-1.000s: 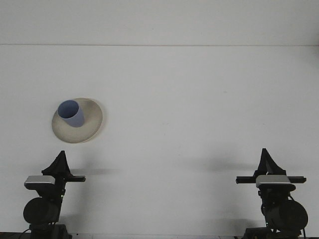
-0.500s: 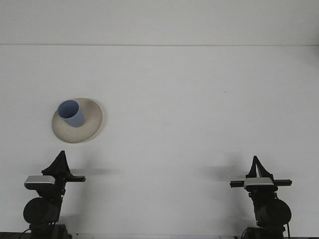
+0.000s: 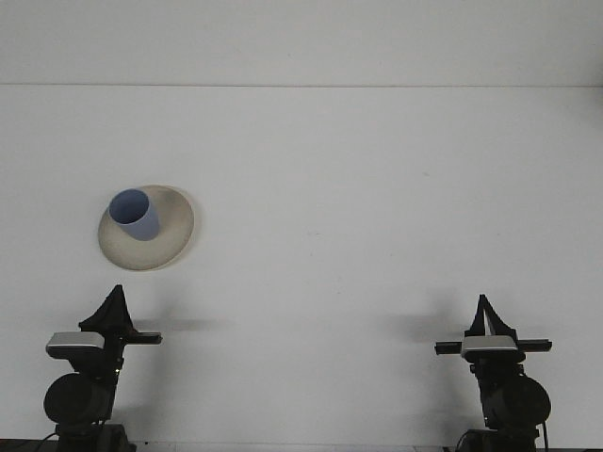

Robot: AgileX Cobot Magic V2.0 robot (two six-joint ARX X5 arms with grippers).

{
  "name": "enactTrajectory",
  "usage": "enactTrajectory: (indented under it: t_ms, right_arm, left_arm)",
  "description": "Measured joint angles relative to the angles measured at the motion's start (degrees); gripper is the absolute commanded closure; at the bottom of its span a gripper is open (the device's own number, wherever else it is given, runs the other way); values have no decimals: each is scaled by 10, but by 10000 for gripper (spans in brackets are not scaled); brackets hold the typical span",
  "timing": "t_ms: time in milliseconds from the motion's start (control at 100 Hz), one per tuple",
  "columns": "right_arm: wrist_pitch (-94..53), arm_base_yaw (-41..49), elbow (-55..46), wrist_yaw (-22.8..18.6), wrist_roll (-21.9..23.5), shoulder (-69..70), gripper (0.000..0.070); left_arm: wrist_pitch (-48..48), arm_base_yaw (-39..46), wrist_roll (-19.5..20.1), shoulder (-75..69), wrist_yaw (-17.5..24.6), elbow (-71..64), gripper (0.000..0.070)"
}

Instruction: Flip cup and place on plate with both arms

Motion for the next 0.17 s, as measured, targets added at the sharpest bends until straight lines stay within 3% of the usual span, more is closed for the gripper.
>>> enactTrajectory:
  t_ms: [170]
  right_arm:
    - [0,0,0,0,0,0,700]
  left_arm:
    - [0,0,0,0,0,0,688]
